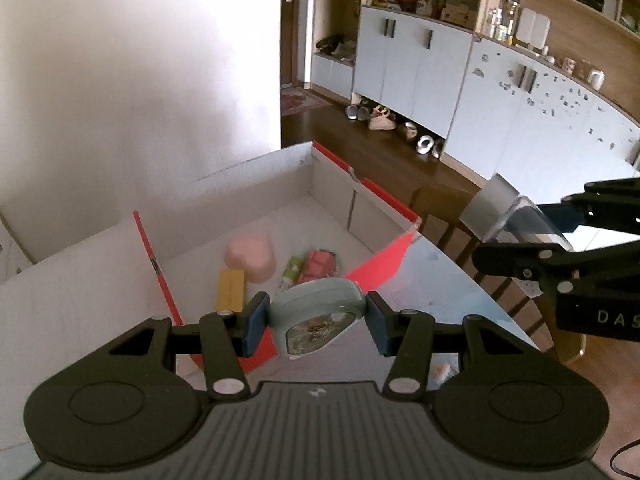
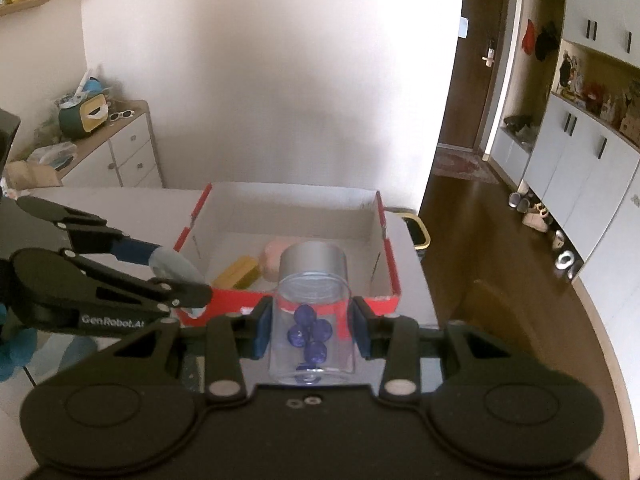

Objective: Organize rigid objects
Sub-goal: 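Carry the tape dispenser and clear jar with both tools over the shoebox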

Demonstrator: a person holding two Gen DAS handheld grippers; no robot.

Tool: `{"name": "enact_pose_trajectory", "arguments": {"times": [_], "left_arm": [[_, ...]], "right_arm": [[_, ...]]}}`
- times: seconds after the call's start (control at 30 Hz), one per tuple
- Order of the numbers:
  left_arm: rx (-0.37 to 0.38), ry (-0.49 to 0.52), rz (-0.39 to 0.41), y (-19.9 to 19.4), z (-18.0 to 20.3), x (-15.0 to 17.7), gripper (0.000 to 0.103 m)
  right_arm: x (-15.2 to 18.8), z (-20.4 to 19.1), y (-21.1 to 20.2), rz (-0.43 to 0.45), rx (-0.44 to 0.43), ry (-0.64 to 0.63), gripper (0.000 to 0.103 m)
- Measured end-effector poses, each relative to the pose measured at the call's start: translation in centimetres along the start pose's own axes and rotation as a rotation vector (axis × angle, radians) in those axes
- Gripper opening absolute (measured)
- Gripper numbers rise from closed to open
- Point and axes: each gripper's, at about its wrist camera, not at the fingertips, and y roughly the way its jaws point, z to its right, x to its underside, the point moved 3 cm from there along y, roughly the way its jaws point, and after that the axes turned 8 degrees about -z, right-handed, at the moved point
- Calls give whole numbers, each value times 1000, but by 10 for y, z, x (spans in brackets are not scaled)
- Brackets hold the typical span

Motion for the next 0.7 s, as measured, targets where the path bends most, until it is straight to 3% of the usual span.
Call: {"name": "enact_pose_trajectory", "arguments": {"times": [0.7], "left_arm": [[-76, -82, -80, 101, -42, -85, 51]], "right_arm": [[-40, 33, 102, -63, -39, -31, 40]]}}
